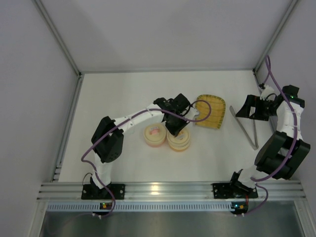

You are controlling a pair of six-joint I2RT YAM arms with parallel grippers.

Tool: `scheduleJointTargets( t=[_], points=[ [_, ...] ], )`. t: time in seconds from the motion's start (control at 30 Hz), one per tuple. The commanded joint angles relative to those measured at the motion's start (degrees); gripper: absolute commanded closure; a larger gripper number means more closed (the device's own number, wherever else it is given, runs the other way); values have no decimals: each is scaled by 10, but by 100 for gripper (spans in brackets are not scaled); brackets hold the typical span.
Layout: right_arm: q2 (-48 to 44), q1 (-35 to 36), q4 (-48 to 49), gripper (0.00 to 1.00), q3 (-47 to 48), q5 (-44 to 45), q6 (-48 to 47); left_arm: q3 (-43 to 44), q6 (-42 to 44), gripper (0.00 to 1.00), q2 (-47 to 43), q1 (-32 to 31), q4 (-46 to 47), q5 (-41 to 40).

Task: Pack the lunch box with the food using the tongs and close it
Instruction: Close the box lid on the packing box.

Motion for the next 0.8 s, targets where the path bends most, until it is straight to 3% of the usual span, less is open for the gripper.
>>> scheduleJointTargets(
  t=[0.0,0.77],
  points=[
    [1,-6,-4,1,-3,-20,-17,5,-6,99,7,0,27,-1],
    [9,-6,-8,1,0,-22,-20,17,-4,99,7,-22,25,-21]
  ],
)
